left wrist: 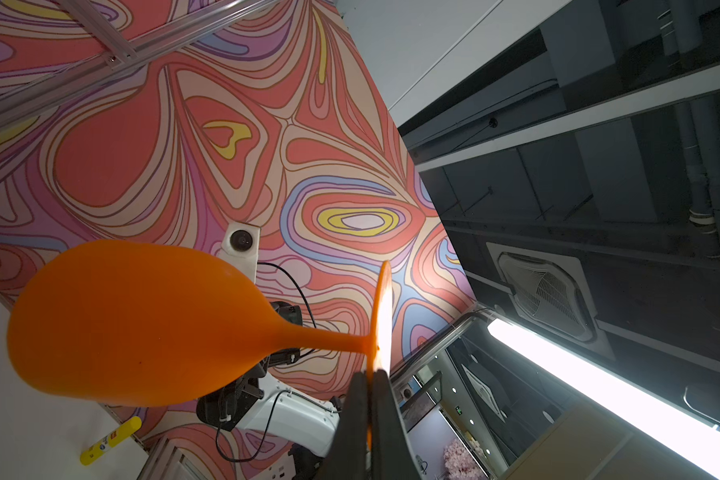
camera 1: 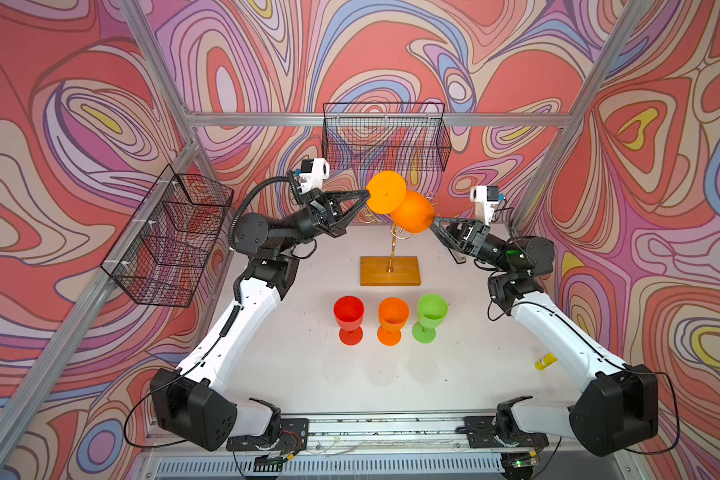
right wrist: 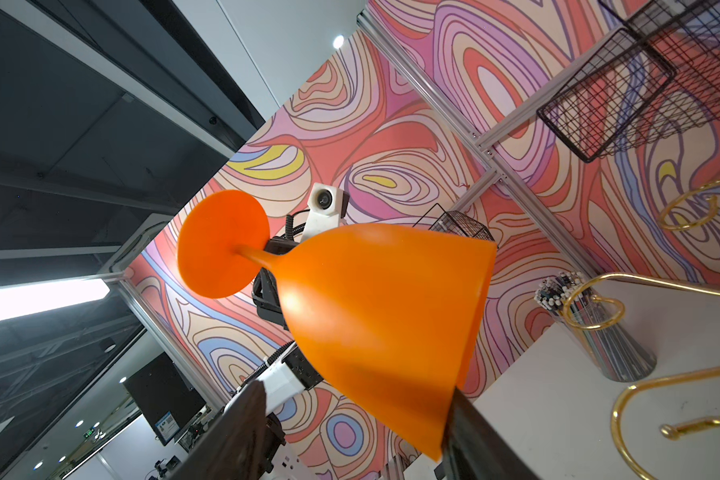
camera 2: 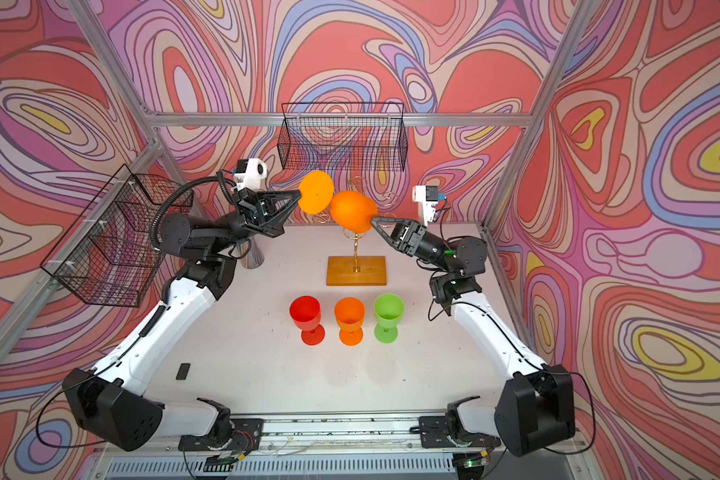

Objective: Take the wine glass off the wine glass rack
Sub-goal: 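Lift the orange glass toward the right gripper while the right arm reaches up, then close the right gripper on the orange glass bowl and open the left gripper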

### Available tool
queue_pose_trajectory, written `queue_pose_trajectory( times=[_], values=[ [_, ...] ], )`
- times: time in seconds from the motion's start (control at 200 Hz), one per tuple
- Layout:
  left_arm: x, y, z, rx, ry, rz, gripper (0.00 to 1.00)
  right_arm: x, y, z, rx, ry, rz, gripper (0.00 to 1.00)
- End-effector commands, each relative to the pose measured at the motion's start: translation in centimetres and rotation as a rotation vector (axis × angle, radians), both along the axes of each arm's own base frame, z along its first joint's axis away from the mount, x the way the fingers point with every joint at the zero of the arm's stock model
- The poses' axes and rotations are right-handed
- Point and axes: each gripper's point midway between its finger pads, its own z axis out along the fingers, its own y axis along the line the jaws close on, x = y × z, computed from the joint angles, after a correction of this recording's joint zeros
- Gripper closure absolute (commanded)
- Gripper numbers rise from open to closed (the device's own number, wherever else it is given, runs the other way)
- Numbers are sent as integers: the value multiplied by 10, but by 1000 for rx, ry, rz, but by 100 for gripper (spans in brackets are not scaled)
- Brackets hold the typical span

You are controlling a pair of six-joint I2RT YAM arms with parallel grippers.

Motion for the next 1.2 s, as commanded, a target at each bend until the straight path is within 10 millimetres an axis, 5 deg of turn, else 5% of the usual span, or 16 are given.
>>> queue_pose_trajectory(
  times=[0.0, 0.506, 1.062, 1.197],
  values=[
    [-16, 4, 22, -49, -89, -12, 100, -13, 1, 5, 40, -70, 53, 34],
    [-15, 2, 22, -66, -95, -28, 100, -28, 1, 20, 125, -217, 123, 47],
    [-12, 1, 20, -99, -103, -45, 100, -36, 0, 32, 131, -303, 97, 98],
    [-14, 3, 18, -106, -116, -41, 84, -38, -2, 34, 138, -319, 82, 100]
  ],
)
